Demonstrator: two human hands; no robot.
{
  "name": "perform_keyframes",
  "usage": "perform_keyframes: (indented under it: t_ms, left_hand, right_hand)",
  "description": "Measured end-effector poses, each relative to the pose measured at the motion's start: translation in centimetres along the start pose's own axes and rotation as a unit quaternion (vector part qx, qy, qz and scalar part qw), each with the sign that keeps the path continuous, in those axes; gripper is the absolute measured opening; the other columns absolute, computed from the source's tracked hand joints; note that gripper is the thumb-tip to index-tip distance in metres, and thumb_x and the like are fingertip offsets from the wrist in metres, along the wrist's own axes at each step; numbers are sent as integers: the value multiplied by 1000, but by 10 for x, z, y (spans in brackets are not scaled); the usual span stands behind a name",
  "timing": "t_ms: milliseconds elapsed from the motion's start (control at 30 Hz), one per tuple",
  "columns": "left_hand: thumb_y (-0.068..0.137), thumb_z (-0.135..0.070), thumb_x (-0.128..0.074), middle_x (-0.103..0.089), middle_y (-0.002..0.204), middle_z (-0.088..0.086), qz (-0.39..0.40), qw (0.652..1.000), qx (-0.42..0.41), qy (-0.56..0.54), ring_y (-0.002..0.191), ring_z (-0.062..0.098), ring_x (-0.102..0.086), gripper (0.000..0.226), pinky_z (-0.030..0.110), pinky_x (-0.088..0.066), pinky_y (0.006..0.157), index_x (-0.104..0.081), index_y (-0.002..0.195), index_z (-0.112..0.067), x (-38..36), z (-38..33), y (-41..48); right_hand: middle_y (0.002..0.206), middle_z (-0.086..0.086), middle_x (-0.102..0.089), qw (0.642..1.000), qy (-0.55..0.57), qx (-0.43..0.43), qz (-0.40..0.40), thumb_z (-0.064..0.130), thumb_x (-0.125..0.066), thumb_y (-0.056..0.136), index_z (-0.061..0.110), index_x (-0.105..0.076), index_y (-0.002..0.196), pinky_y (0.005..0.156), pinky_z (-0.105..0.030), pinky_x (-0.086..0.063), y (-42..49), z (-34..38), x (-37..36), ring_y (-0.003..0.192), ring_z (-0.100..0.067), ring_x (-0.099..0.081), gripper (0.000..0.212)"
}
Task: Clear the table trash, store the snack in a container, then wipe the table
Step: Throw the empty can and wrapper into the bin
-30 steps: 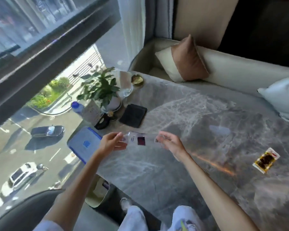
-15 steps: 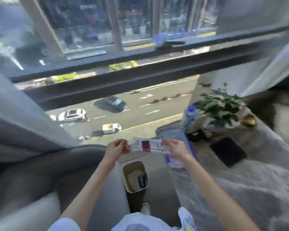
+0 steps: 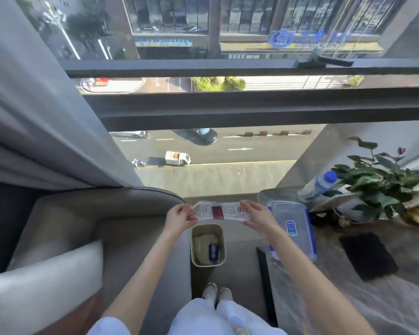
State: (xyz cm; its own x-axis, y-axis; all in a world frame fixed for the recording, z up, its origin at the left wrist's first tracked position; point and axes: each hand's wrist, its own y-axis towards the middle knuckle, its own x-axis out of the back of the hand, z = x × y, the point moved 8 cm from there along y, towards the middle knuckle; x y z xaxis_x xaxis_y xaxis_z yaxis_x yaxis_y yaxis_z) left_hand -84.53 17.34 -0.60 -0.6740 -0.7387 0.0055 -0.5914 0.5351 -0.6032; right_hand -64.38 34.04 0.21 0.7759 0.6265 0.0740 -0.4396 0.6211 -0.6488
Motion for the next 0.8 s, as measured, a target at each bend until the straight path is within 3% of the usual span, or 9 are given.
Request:
perform_keyframes:
  t_ms: [133, 267, 333, 500, 567, 633, 700, 733, 800]
  left_hand:
    - [103, -12, -41, -58, 96, 15, -19, 994, 60, -90, 86, 24, -62, 17, 34, -59, 78, -52, 108, 0, -5, 42, 18]
    - [103, -9, -40, -52, 85, 11, -55, 985, 138, -82, 87, 26, -54, 17, 36, -54, 80, -51, 90, -8, -9, 112, 73]
    - [103, -9, -38, -51, 84, 10, -61, 982, 172, -47, 87, 26, -53, 14, 33, -53, 75, -51, 99, -9, -12, 153, 116]
    - [102, -11, -38, -51, 81, 5, -54, 975, 213, 31, 65, 17, -49, 21, 28, -53, 68, -53, 118, -9, -16, 286, 233]
    - [101, -11, -41, -50, 81, 3, -61, 974, 216, 41, 63, 15, -47, 28, 28, -52, 69, -50, 127, -8, -14, 343, 280]
    - [100, -12, -44, -51, 91, 1, -54, 976, 205, 58, 72, 14, -50, 35, 31, -50, 73, -45, 135, -11, -15, 394, 321]
    - [98, -13, -47, -50, 102, 1, -32, 978, 184, 92, 88, 18, -51, 37, 34, -48, 80, -43, 135, -15, -18, 435, 357]
    - [97, -12, -47, -47, 100, 1, -17, 978, 176, 108, 90, 19, -48, 32, 35, -46, 82, -46, 129, -17, -21, 453, 374]
    - [94, -10, -48, -42, 93, 3, 0, 976, 174, 134, 90, 19, -42, 20, 36, -42, 81, -50, 104, -27, -29, 482, 407]
  right_hand:
    - [129, -2, -61, 1000, -22, -20, -5, 40, -68, 86, 18, -56, 133, 87, -30, -52, 28, -18, -8, 111, -14, -59, 53]
    - [124, -7, -61, 995, 17, -96, -17, 27, -65, 90, 10, -53, 132, 69, -21, -48, 86, -86, -23, 89, -4, -59, 47]
    - [119, -8, -61, 988, 38, -143, -33, 22, -64, 91, 5, -52, 134, 68, -21, -47, 126, -139, -29, 84, -7, -60, 48]
    - [131, -14, -61, 961, 133, -228, -76, 22, -65, 91, 6, -52, 133, 103, -37, -47, 235, -304, -43, 114, -25, -61, 47]
    - [133, -11, -61, 945, 174, -264, -84, 24, -65, 91, 10, -51, 135, 107, -36, -43, 276, -371, -56, 122, -25, -58, 48]
    - [131, -8, -62, 928, 199, -304, -88, 28, -63, 93, 12, -52, 134, 98, -30, -46, 305, -432, -73, 112, -21, -62, 46]
    - [125, -8, -62, 914, 219, -329, -89, 30, -55, 97, 10, -51, 135, 71, -19, -50, 331, -480, -90, 84, -16, -62, 43]
    - [121, -8, -61, 909, 224, -339, -91, 32, -51, 99, 9, -51, 135, 56, -16, -47, 344, -502, -97, 74, -13, -57, 43]
    - [122, -10, -63, 899, 239, -355, -95, 34, -46, 100, 9, -54, 132, 52, -17, -44, 366, -537, -108, 74, -14, -57, 41]
